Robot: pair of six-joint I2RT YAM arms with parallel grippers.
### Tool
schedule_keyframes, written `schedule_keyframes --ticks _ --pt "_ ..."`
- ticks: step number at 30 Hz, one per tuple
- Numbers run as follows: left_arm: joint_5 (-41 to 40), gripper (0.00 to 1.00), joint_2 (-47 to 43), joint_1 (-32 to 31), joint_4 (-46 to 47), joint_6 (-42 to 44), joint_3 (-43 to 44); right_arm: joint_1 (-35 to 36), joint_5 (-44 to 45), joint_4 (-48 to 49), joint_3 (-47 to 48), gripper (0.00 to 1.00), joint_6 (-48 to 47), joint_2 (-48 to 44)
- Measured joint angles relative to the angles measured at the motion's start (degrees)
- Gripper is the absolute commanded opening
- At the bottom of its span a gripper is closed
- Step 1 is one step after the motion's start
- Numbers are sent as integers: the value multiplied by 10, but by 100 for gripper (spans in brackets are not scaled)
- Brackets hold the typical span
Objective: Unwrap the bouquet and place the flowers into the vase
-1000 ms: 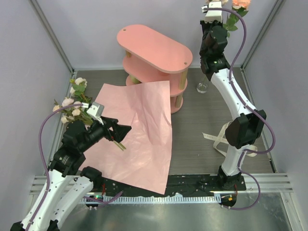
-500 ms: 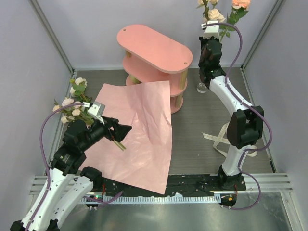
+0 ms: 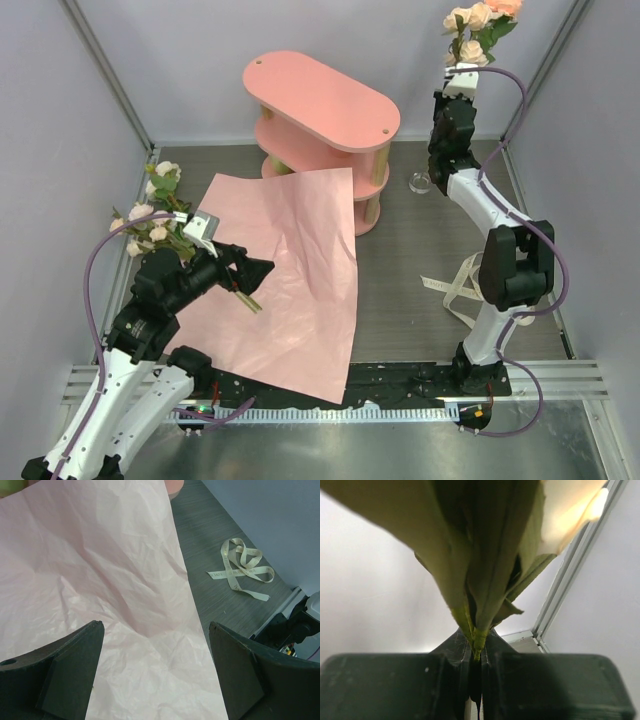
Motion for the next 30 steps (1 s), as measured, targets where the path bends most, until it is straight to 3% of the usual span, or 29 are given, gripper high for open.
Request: schedule_keyframes --ticks 10,20,26,30 --pt "-1 90 3 0 0 0 0 -4 -11 9 0 6 16 17" --pt "0 90 3 0 0 0 0 -4 -27 -24 1 18 21 21" --pt "0 90 3 0 0 0 0 -4 -31 -35 1 31 28 25" --pt "-1 91 3 0 0 0 0 -4 -31 -56 1 52 32 28"
